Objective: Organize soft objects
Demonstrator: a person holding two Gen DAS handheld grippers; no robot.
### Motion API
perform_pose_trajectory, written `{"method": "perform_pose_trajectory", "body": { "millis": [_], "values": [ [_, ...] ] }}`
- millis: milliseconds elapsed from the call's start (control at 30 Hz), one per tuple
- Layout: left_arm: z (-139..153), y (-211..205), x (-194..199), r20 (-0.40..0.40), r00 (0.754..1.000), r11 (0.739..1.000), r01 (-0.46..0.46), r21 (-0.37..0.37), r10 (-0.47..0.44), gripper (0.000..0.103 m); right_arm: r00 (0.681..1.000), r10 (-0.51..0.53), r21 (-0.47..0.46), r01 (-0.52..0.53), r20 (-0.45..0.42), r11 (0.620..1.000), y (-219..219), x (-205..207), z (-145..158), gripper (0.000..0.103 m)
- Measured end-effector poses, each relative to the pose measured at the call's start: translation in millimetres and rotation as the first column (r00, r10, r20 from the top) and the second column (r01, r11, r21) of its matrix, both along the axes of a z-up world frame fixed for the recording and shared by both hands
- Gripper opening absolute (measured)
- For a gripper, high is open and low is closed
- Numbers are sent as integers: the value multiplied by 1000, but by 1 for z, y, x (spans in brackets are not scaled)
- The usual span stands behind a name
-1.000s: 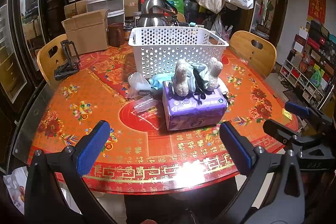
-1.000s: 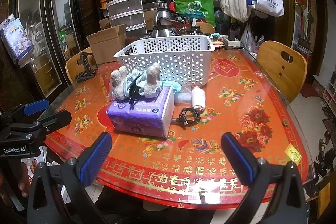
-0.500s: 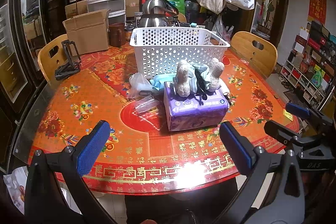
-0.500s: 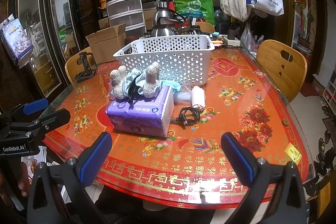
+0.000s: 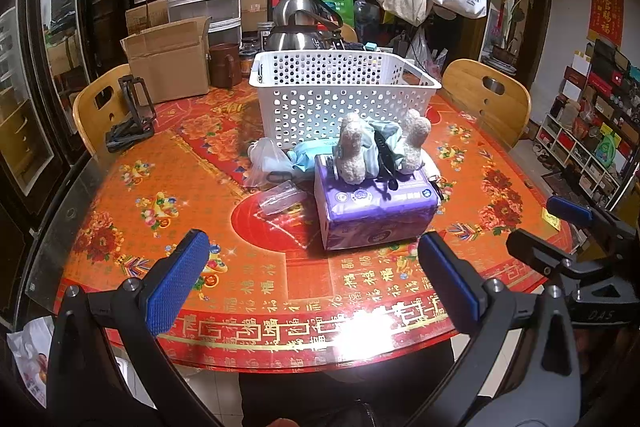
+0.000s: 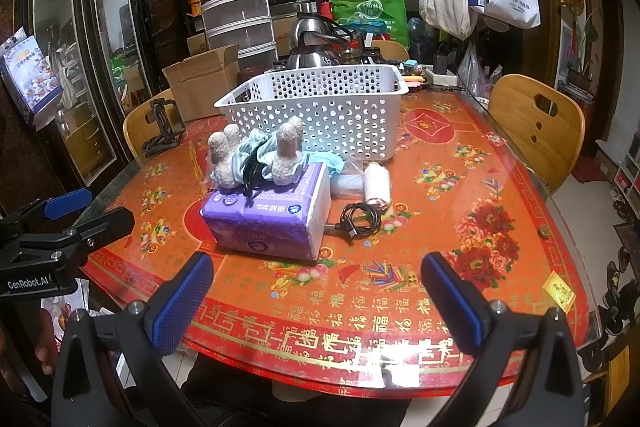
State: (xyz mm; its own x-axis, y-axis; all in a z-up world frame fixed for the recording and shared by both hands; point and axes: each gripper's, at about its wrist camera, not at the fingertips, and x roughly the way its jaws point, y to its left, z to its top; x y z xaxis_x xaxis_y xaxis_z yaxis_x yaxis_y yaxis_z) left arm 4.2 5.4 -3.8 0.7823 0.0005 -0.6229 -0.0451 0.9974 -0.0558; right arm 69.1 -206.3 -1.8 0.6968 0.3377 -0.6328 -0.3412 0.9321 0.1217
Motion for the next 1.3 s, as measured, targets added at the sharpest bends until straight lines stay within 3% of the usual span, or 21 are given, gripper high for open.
{"method": "perform_pose_trajectory", "body": {
  "millis": [300,400,500,600,700,900,1067,1300],
  "values": [
    [10,12,13,75,997,1000,-22,4,21,103,998,14,-3,-14,61,1000,4,4,6,103],
    [12,24,28,100,994,999,-40,-10,41,103,995,40,44,-44,89,998,3,15,10,103],
    [6,33,53,57,997,999,-51,1,51,103,993,11,75,-20,115,997,-3,35,6,103],
    [0,32,71,49,997,997,-61,55,59,103,999,19,76,-22,35,997,-5,56,-4,103],
    [-5,34,85,55,998,999,18,-35,-16,103,1000,9,101,-9,2,995,-4,70,-8,103],
    [-13,29,115,58,997,997,63,-53,-59,101,998,55,111,-55,6,992,8,96,-7,99],
    [-18,16,128,71,992,994,106,-19,-105,78,995,97,122,-97,11,988,16,111,-6,86],
    [-32,5,142,50,985,986,169,-16,-168,57,988,154,150,-150,-15,977,26,129,-11,74]
  ]
}}
